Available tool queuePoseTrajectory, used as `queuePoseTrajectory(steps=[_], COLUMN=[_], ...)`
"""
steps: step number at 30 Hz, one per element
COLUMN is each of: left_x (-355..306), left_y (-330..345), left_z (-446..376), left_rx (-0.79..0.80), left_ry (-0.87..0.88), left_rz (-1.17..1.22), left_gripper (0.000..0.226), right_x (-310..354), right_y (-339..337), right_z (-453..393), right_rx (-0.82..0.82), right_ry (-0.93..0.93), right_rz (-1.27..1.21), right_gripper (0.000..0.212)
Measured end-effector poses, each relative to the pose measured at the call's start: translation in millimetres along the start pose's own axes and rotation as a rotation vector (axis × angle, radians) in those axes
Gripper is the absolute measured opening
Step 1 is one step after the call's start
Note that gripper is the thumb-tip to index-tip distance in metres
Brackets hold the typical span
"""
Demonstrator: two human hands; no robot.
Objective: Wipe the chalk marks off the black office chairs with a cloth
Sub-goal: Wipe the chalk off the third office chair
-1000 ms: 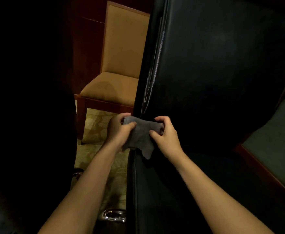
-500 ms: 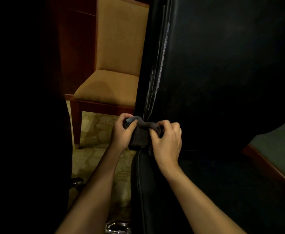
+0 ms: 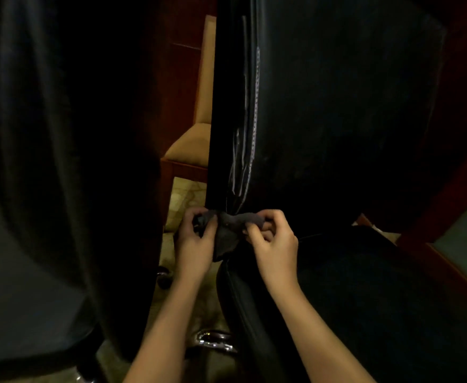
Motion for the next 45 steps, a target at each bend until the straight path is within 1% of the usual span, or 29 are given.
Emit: queuePoseTrajectory(steps=[3,6,8,10,15,20,25,27,30,33,36,39,40,43,45], left_x=[-9,-22,-35,-46,-48,-59,-69,-77,-93,-107,-107,-103,-105,-125,-148], left_y=[-38,-63,-73,-80,-95,-109,-112,-111,-111,-106,-104,-113,-117,-122,-119], left_z=[39,73,90,104,125,143,160,162,167,174,180,180,179,175,174], left_rx=[-0.028,-0.040,-0.112,-0.171,-0.199,-0.257,-0.245,-0.262,-0.291,-0.297,-0.322,-0.430,-0.433,-0.373,-0.382], left_ry=[0.092,0.243,0.349,0.407,0.473,0.534,0.588,0.603,0.610,0.552,0.505,0.583,0.610,0.631,0.605], left_rz=[-0.032,-0.144,-0.226,-0.274,-0.326,-0.414,-0.304,-0.306,-0.281,-0.249,-0.316,-0.418,-0.428,-0.356,-0.247], left_gripper=[0.020,0.015,0.016,0.014,0.016,0.016,0.017,0.016,0.012,0.013,0.017,0.022,0.022,0.018,0.016], right_x=[13,33,44,48,47,46,48,55,74,96,93,74,71,85,108], right_y=[-9,-25,-35,-44,-54,-67,-79,-85,-95,-100,-100,-99,-98,-97,-98], right_z=[40,68,78,88,108,127,142,139,129,112,110,123,126,120,109], right_rx=[0.025,0.052,0.060,0.076,0.115,0.162,0.135,0.136,0.124,0.113,0.158,0.161,0.156,0.124,0.070], right_ry=[-0.017,-0.127,-0.170,-0.155,-0.072,-0.042,0.018,-0.013,-0.136,-0.252,-0.244,-0.187,-0.175,-0.185,-0.229], right_rz=[-0.133,-0.178,-0.186,-0.203,-0.271,-0.329,-0.423,-0.428,-0.401,-0.367,-0.312,-0.299,-0.307,-0.347,-0.380], right_gripper=[0.016,0.016,0.017,0.018,0.018,0.019,0.020,0.020,0.018,0.016,0.015,0.014,0.013,0.012,0.013])
Point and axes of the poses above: each hand's wrist, its own z-axis away from the middle knuckle, its own y-axis out of the palm, x = y × z, the point moved 1 cm from there along -z, towards the middle knuckle, and after that the axes turned 7 degrees about -x, right-handed, at the moved point
